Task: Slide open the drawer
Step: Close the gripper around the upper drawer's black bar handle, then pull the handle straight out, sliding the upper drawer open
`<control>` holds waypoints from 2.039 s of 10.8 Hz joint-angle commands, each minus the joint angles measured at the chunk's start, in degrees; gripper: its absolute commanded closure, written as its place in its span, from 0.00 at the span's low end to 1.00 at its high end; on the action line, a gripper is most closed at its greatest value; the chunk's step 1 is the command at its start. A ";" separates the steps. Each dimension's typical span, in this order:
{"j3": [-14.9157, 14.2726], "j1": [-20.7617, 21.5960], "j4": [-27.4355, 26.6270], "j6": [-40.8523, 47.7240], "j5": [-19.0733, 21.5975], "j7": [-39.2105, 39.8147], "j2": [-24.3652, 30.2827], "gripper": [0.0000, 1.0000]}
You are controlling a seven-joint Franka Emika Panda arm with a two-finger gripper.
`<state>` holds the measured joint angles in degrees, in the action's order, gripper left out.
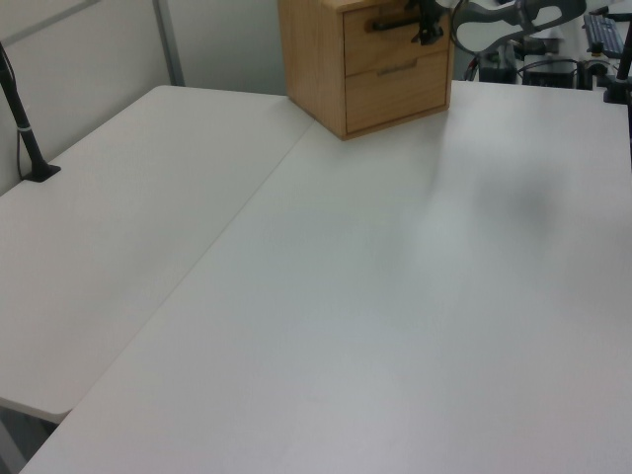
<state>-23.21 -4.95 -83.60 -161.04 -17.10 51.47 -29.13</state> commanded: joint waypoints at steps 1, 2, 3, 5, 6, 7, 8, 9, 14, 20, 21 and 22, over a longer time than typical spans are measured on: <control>-1.92 -0.58 6.25 -1.03 -1.09 0.65 -4.79 0.34; -2.54 -0.41 6.78 -2.08 -1.18 0.82 -5.58 0.45; -2.63 -0.15 6.61 -2.87 -1.53 1.52 -5.67 0.56; -2.63 0.73 6.08 -2.79 -1.62 3.20 -5.50 0.85; -2.63 1.43 4.86 -2.88 -1.36 3.20 -4.71 0.93; -2.55 1.61 3.72 -2.88 -1.10 3.29 -2.71 0.94; -2.11 1.61 0.49 -2.88 -1.44 3.46 0.36 0.94; -1.50 1.70 -3.46 -2.79 -1.62 3.55 4.31 0.94; 4.75 3.19 -25.87 -0.35 -1.44 3.55 26.10 0.94; 8.43 6.61 -30.38 21.71 -1.36 3.99 40.10 0.91; 8.44 7.49 -30.48 24.52 -1.27 3.99 40.90 0.81; 8.44 7.76 -30.05 26.81 -0.75 3.38 41.00 0.46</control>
<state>-15.15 0.81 -113.73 -137.93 -17.85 55.84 5.28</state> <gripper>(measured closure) 0.846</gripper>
